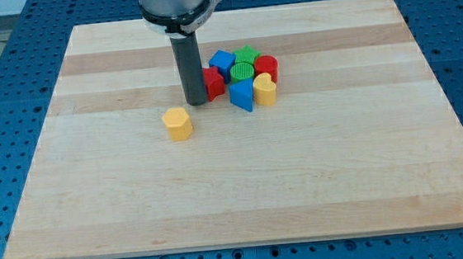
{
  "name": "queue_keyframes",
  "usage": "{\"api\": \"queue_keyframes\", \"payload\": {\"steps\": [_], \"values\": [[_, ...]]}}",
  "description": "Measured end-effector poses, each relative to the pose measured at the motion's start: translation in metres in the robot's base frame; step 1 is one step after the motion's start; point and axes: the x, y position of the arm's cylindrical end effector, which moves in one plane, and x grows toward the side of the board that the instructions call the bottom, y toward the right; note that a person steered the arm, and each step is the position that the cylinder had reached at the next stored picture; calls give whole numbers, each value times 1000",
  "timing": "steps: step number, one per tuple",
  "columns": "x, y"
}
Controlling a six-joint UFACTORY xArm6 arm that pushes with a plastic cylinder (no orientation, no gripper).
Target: Push the yellow hexagon into the group of the blocks
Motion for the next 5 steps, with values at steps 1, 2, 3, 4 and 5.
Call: {"api": "queue_keyframes", "payload": {"steps": [1, 2, 3, 4, 5], "values": [[4, -17], [16, -46], [37, -70], [55, -71], [57, -53]]}}
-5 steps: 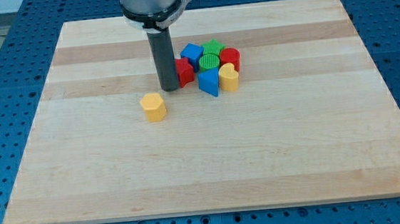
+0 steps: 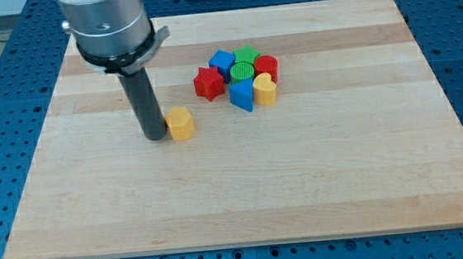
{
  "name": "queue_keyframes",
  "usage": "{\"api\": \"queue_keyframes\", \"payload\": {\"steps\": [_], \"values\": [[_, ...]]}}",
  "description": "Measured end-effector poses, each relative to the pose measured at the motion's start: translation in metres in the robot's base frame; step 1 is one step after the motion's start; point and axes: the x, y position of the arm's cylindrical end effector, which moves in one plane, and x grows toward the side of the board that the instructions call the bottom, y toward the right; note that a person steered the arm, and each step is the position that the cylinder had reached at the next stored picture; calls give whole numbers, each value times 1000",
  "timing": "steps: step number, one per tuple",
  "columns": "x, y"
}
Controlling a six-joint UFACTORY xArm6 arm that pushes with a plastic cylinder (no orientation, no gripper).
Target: Push the yellow hexagon into the group of the blocks
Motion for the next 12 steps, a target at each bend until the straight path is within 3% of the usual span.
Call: {"api": "queue_keyframes", "payload": {"steps": [4, 12], "values": [[14, 27], [-10, 51]]}}
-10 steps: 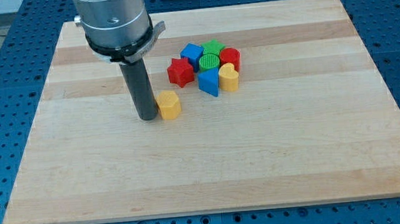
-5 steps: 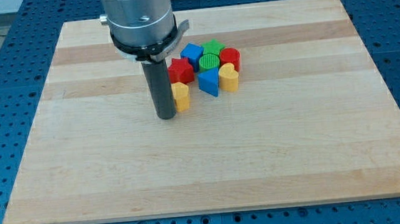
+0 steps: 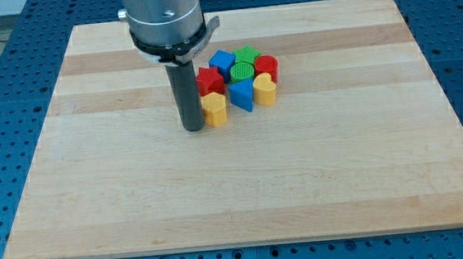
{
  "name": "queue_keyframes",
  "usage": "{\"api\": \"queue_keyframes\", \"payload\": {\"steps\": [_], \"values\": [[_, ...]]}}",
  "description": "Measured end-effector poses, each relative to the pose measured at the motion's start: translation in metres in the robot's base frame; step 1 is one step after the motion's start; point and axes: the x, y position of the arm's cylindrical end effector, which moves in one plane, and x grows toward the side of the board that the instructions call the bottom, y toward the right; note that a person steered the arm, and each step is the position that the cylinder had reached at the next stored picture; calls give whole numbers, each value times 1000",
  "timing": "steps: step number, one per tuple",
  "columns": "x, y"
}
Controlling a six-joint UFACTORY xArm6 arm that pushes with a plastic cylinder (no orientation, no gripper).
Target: Push the yellow hexagon into the group of the blocks
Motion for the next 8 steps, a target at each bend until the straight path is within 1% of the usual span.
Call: {"api": "queue_keyframes", "payload": {"steps": [4, 6, 7, 8], "values": [[-9, 3], [-6, 13], [7, 13], [11, 17]]}}
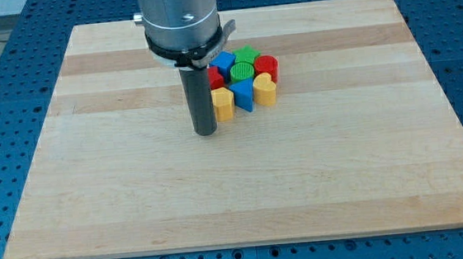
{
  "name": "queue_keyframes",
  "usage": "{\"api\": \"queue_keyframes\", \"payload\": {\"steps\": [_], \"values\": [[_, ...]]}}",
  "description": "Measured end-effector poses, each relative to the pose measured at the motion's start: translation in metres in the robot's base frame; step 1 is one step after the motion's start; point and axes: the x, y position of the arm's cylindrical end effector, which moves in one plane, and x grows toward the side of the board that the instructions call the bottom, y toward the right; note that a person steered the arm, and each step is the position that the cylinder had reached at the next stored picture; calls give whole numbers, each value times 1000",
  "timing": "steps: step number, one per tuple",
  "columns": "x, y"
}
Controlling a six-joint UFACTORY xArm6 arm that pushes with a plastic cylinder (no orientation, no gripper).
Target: Push the yellow hexagon into the group of the blocks
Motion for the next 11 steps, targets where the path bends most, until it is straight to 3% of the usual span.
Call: {"api": "queue_keyframes", "payload": {"steps": [11], "values": [[-24, 17]]}}
